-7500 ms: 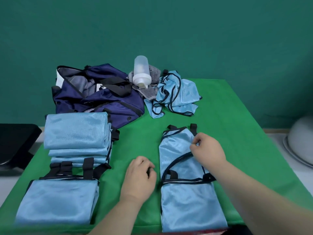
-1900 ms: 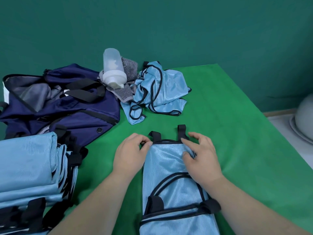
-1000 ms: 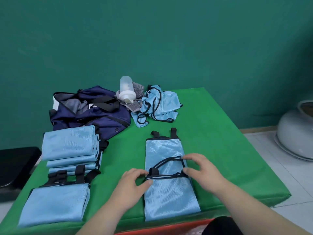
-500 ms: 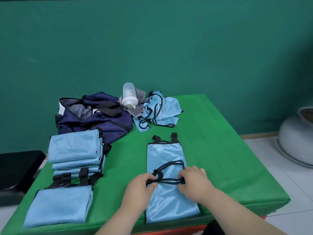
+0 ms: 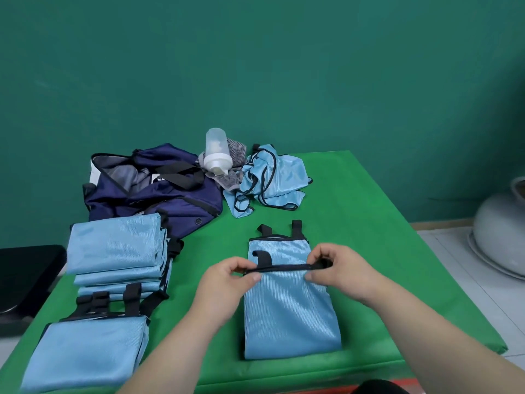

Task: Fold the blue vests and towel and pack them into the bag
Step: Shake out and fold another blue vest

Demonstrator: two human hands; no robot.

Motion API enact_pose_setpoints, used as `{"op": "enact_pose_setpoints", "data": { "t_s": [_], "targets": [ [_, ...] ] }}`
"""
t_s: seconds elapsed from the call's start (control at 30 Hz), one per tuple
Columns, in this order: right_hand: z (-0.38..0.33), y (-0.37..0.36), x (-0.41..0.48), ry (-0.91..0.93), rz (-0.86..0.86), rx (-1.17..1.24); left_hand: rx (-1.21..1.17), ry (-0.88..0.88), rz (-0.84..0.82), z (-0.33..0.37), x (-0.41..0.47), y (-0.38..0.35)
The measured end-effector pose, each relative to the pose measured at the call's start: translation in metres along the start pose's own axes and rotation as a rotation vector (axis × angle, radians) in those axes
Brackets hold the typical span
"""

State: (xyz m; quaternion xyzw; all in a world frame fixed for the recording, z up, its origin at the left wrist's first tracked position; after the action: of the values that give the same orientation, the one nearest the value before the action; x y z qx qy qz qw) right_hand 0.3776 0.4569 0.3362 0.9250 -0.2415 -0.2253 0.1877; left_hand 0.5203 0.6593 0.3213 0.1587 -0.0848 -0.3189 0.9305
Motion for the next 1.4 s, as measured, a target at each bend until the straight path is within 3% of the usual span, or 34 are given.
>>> {"op": "enact_pose_setpoints", "data": {
  "t_s": [0.13,0.37,0.47,0.63,0.87,1.2,1.4],
  "targets": [
    [-0.007,0.004,0.026,-0.012,0.019,0.183,-0.009,-0.023,0.016,0.004,0.035,-0.001],
    [0.003,0.0,0.081,-0.086,0.201,0.102,0.155,-0.023,-0.036,-0.014,0.095,-0.019],
    [0.011,-0.006,0.101,-0.031,0.26,0.056,0.208,-0.033,-0.06,-0.027,0.114,-0.027],
    [0.03,-0.016,0.118,0.062,0.335,-0.106,0.325,-0.164,-0.032,-0.059,0.124,-0.037],
    [0.051,-0.025,0.125,0.046,0.455,0.052,0.502,-0.305,-0.002,-0.073,0.128,-0.043],
    [0.051,-0.024,0.122,0.019,0.418,0.038,0.187,-0.157,0.021,-0.081,0.12,-0.038],
    [0.057,-0.026,0.125,0.056,0.384,0.088,0.214,-0.433,0.112,-0.072,0.11,-0.03]
  ]
}}
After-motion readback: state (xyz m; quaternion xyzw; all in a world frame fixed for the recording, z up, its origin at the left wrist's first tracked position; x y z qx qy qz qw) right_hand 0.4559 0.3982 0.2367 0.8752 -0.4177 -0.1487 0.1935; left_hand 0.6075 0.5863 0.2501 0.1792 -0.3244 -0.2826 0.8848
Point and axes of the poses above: each hand's wrist, its own x-axis towards the middle knuckle, its own y-axis out of the back of the hand, z = x × y, the point moved 2 cm from there along x, towards the middle knuckle, and after that the axes turned 9 degrees about -y, right-handed, at the moved point
